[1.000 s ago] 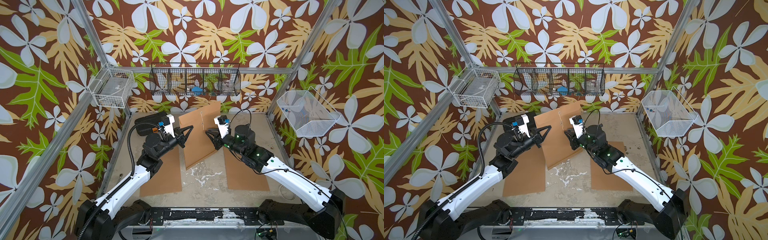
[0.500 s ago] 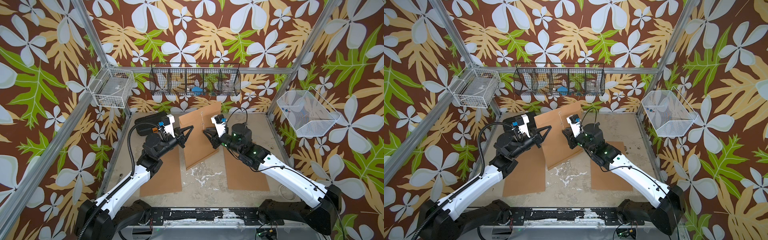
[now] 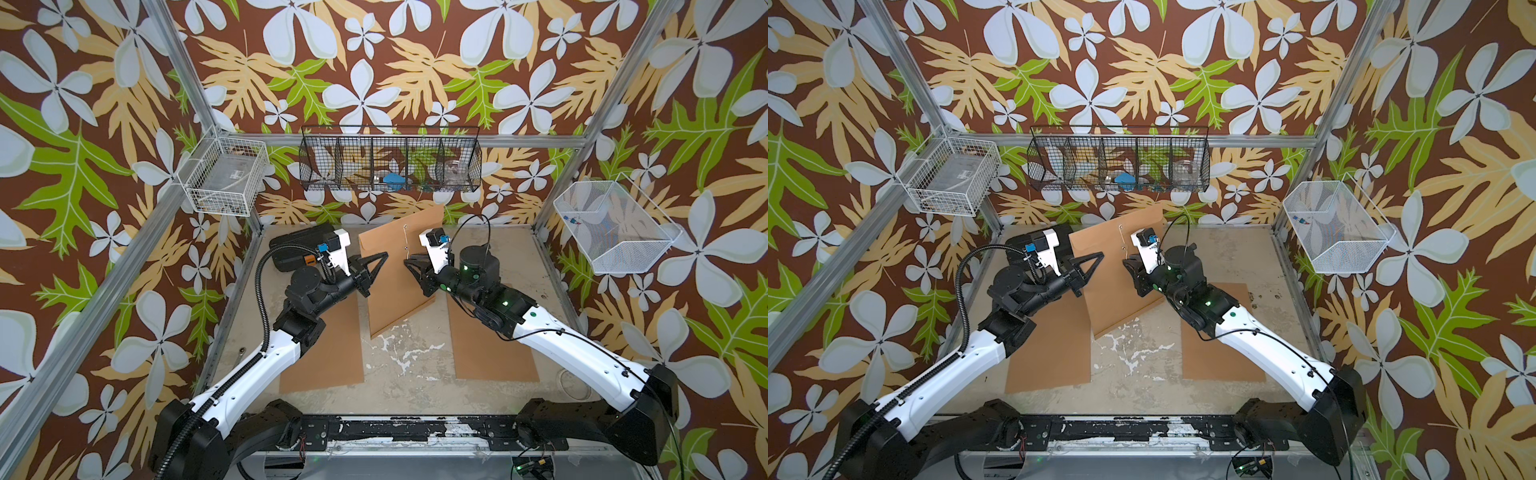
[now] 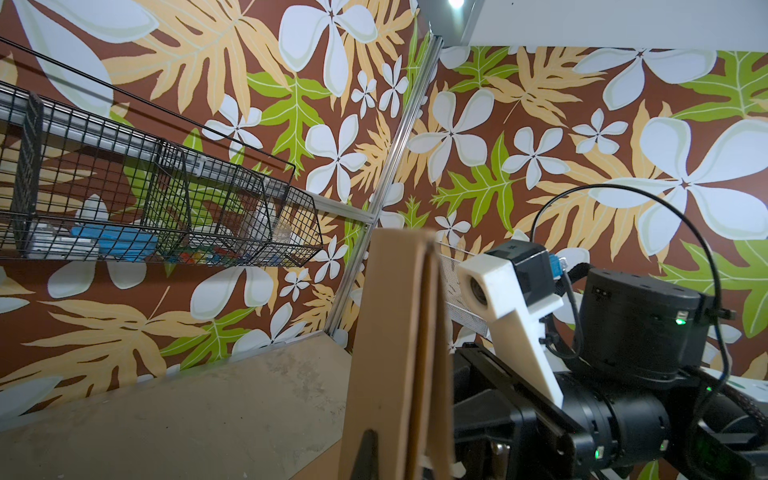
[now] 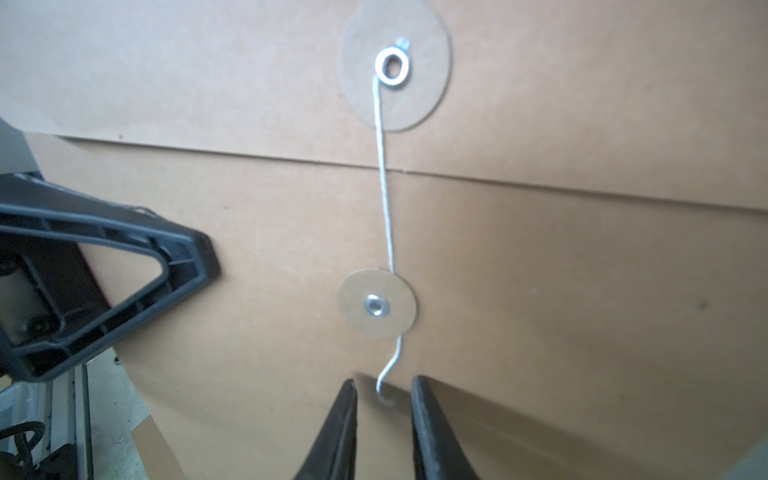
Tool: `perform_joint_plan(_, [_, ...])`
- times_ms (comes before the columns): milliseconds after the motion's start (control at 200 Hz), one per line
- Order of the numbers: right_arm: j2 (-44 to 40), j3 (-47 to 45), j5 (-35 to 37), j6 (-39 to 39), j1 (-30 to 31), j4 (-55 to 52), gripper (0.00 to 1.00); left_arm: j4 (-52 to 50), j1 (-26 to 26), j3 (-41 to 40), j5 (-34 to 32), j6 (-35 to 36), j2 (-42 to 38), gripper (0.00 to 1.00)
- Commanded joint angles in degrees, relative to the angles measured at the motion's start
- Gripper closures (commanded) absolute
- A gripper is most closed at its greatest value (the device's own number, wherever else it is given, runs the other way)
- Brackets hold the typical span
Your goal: Open the file bag
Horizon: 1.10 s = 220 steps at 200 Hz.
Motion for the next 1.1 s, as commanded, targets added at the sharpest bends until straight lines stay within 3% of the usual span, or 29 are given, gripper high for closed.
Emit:
perform_joint_plan(0, [0.18,0.40,0.54,-0.41,0.08,1.71,0.77,2.55,-0.05,0.01,0.58,-0.07,-0.14,1.00])
perform_joint_plan(240, [1.15,0.66,0.88,0.06,0.09,2.28,0.81,2.72,-0.05,-0.08,0.82,-0.08,-0.05,1.00])
perform_joint_plan(691, [0.90,0.18,3.73,1.08,0.07,3.09,0.97,2.71,-0.05,-0.43,0.14,0.00,-0.48,1.00])
perform_joint_plan(1096, [-0.69,0.29,6.57,1.18,0.07,2.72,1.00,3.25,-0.05,-1.11,-0.29,-0.16,-0.75,1.00])
